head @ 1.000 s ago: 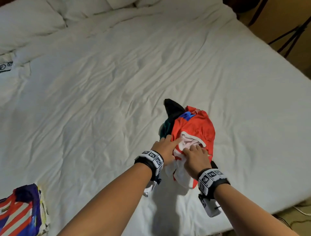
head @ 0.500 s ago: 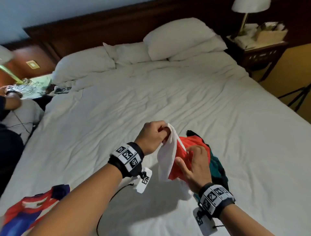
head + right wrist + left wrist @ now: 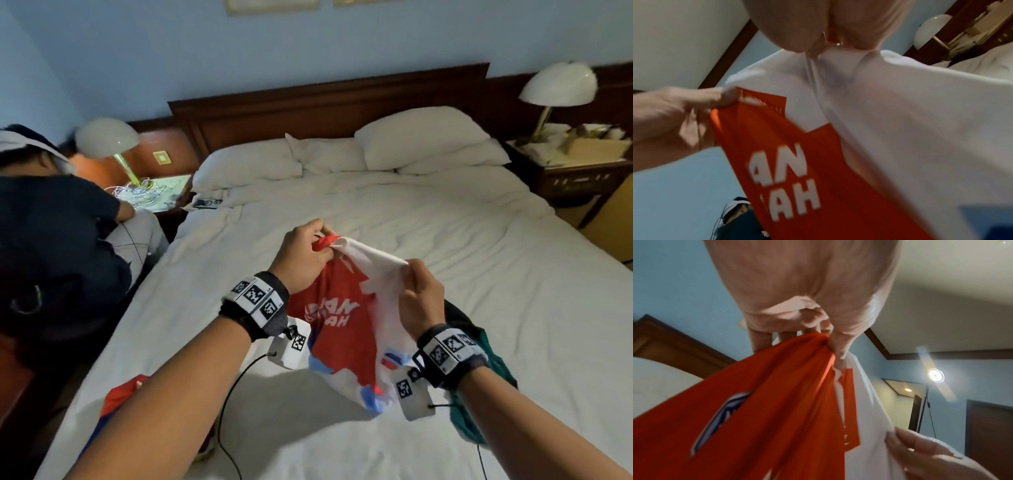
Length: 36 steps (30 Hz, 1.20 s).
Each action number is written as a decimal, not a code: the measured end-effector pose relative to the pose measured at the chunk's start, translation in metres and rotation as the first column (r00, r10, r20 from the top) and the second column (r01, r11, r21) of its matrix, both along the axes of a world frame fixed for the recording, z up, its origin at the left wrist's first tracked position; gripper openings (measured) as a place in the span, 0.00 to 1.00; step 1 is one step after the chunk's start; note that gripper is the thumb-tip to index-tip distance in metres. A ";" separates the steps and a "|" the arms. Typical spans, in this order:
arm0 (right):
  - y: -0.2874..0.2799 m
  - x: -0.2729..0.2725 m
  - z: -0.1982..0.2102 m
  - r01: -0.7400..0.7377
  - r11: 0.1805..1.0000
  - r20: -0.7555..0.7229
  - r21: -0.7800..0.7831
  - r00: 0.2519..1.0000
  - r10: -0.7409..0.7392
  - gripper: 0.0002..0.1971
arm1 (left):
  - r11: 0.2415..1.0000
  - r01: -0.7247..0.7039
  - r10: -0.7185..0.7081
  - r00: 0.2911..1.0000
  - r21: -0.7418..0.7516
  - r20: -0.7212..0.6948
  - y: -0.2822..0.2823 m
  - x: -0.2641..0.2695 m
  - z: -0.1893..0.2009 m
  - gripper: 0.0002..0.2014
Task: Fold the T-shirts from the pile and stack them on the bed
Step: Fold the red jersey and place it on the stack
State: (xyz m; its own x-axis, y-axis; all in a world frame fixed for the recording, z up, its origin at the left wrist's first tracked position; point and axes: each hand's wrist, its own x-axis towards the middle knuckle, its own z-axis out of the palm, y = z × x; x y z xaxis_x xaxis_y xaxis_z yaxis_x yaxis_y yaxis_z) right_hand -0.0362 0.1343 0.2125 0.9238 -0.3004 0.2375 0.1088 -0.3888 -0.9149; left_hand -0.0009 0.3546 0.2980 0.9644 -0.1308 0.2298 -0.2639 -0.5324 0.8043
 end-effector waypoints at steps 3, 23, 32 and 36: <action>0.016 -0.007 0.011 -0.084 0.996 0.073 -0.041 0.994 0.087 0.10 | 1.000 0.027 -0.027 1.000 0.003 -0.008 0.027 -0.004 0.003 0.01; 0.077 0.011 0.090 -0.280 0.959 0.096 -0.050 0.954 0.283 0.17 | 0.984 -0.023 0.069 0.964 0.177 -0.256 0.002 -0.071 -0.129 0.21; 0.000 0.008 0.021 -0.032 0.953 -0.183 -0.300 0.983 -0.025 0.15 | 0.985 -0.084 0.031 0.946 -0.153 -0.324 0.007 -0.030 -0.123 0.11; 0.011 -0.039 -0.023 -0.051 0.908 -0.042 -0.415 0.998 0.037 0.24 | 0.955 -0.123 0.072 0.979 -0.269 -0.190 0.000 -0.007 -0.107 0.18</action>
State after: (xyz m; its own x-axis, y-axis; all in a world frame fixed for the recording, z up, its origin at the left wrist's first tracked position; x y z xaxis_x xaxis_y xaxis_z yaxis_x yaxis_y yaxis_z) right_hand -0.0755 0.1458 0.1892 0.9431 -0.1397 0.3016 0.1075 -0.7302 -0.6747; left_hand -0.0076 0.3551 0.1913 0.9976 0.0108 0.0684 -0.0621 -0.2973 0.9527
